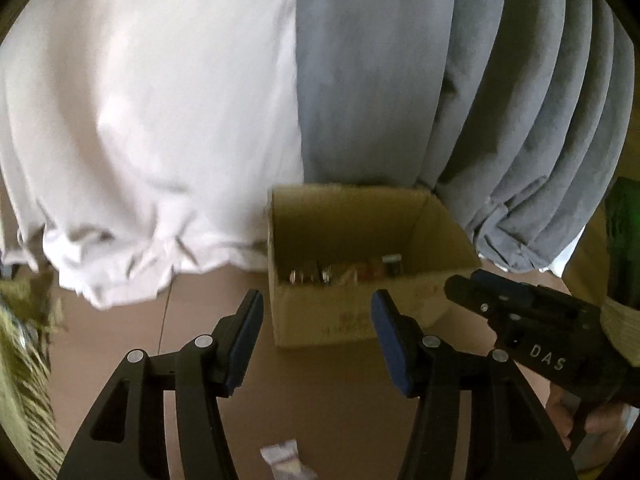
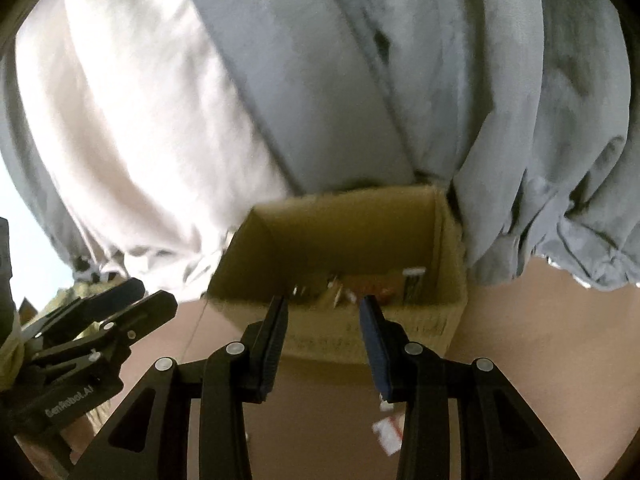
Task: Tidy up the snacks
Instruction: 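Withdraw both tools from the box toward the clear snack packets, then grasp the clear white-cake packet with the left tool while the right tool grasps the yellow-cake packet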
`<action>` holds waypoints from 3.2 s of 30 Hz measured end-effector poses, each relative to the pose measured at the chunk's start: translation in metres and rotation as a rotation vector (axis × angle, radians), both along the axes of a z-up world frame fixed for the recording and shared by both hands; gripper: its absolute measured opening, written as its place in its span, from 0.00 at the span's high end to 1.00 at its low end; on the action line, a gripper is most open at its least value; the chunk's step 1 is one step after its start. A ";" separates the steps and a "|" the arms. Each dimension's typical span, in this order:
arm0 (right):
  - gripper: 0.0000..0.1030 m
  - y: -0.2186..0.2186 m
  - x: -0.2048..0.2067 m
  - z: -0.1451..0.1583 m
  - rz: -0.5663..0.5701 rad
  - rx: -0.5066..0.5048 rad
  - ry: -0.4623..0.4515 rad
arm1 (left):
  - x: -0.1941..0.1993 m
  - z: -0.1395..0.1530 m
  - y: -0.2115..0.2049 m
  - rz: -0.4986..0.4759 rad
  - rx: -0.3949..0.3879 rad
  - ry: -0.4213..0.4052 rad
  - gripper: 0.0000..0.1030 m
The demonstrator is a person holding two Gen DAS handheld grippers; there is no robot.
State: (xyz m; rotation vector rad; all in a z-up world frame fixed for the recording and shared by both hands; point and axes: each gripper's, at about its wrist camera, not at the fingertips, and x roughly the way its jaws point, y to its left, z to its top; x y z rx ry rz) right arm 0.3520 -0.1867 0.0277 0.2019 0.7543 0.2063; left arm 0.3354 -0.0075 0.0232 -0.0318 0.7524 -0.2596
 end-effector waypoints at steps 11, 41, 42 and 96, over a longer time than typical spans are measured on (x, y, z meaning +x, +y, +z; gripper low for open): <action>0.62 0.025 -0.036 -0.054 0.068 -0.030 0.122 | -0.038 -0.067 0.019 0.029 0.025 0.184 0.47; 0.62 0.038 -0.069 -0.140 0.048 -0.045 0.354 | -0.044 -0.176 0.019 0.048 0.093 0.413 0.51; 0.62 0.038 -0.068 -0.141 0.046 -0.046 0.356 | -0.044 -0.177 0.020 0.047 0.087 0.417 0.54; 0.62 -0.054 -0.016 -0.168 -0.180 0.101 0.354 | -0.004 -0.142 -0.053 -0.123 0.091 0.207 0.68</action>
